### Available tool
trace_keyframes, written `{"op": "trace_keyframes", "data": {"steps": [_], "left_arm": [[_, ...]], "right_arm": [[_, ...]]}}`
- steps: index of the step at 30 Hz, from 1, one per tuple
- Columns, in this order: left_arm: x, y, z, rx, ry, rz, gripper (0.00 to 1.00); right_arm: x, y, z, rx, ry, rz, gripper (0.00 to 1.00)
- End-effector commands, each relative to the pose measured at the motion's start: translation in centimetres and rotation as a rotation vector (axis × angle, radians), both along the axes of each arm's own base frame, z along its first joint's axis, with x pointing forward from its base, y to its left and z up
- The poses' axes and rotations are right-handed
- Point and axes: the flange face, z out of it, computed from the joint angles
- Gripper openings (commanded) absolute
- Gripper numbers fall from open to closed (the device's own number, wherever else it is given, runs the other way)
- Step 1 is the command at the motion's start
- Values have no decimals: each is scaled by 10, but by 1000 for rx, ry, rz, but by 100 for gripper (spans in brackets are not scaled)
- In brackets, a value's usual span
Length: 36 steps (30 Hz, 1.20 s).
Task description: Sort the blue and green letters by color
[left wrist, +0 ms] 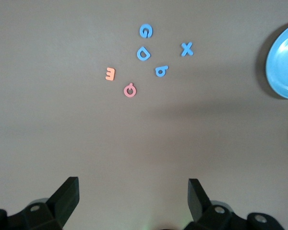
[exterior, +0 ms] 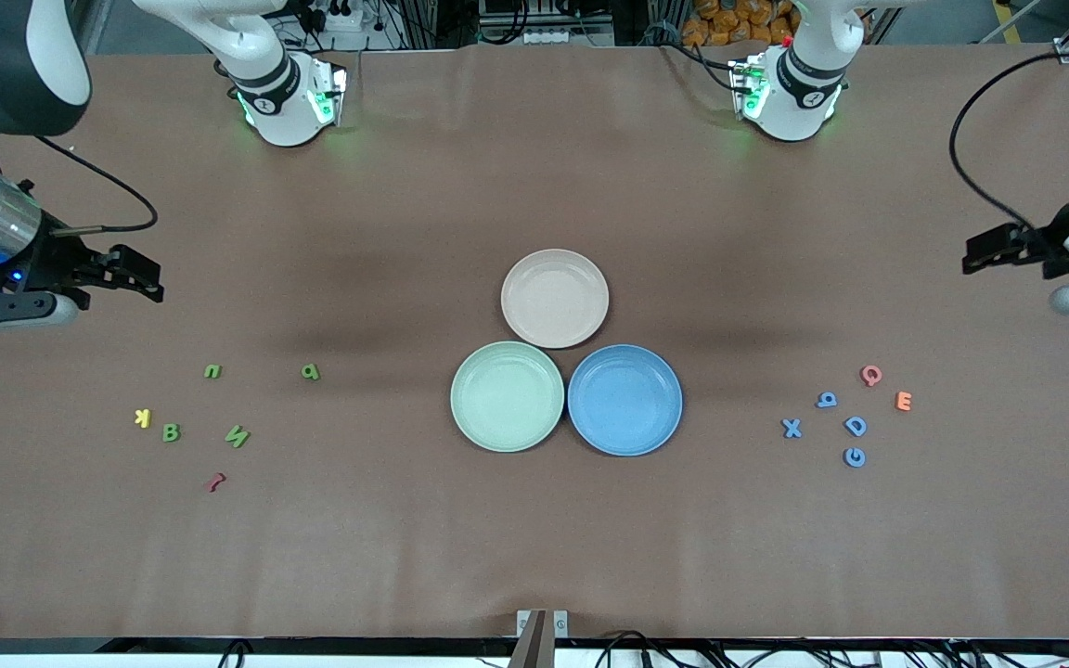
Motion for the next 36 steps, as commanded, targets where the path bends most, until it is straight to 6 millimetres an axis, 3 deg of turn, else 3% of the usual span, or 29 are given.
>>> {"op": "trace_keyframes", "data": {"steps": [1,4,8,16,19,25,30,36], "left_arm": [[38,-7,-72,14,31,-19,100],[61,-16,-124,20,28,-34,100],[79,-38,-174,26,13,-61,100],[97,-50,-269,45,-3,40,100],[101,-54,-285,52,-19,98,100],[107,-57,-305,52,-43,185,100],[113,-100,-322,52,-99,155,100],[111,-114,-333,57,-95,140,100]], "right_arm": [[-6,5,-40,12,-13,-13,100],[-8,8,-63,13,-35,-31,100],[-12,23,-94,16,-81,-48,100],[-21,51,-173,32,-128,-103,100],[-20,65,-191,35,-105,-118,100],[-17,73,-226,28,-89,-116,100],[-16,85,-256,28,-76,-93,100],[-17,87,-278,-34,-61,-78,91]]}}
